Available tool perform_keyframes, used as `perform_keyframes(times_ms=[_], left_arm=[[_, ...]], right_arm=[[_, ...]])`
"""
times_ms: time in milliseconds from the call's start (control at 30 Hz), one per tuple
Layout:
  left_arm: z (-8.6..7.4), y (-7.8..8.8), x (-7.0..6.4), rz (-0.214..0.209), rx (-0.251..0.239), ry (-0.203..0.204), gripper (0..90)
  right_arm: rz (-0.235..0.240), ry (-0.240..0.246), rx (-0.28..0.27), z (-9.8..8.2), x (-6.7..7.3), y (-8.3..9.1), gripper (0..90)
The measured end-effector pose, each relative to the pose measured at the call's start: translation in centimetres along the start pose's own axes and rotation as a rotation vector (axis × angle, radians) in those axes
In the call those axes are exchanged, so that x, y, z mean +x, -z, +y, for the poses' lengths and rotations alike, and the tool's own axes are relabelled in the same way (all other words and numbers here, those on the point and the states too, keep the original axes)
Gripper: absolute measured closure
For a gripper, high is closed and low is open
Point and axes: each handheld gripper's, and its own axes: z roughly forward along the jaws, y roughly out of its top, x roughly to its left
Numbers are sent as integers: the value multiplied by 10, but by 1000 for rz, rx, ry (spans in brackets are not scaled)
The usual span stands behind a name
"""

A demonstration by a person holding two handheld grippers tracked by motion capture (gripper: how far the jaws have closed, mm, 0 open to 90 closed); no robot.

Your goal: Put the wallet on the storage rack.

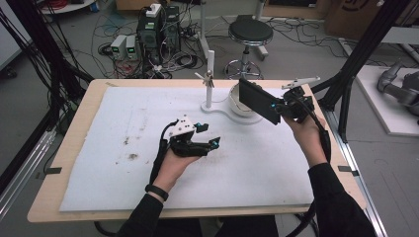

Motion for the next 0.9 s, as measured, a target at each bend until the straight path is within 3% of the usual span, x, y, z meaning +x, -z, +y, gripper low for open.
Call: perform_keyframes(times_ms=[333,667,900], left_arm=[[1,1,-1,-7,0,-3,317],[1,2,-2,-6,1,0,316],[0,0,-2,-4,3,-4,312]], right_arm=[[-15,24,37,10,5,-9,772],[-31,29,33,15,8,-17,767],[-13,30,30,13,8,-17,743]])
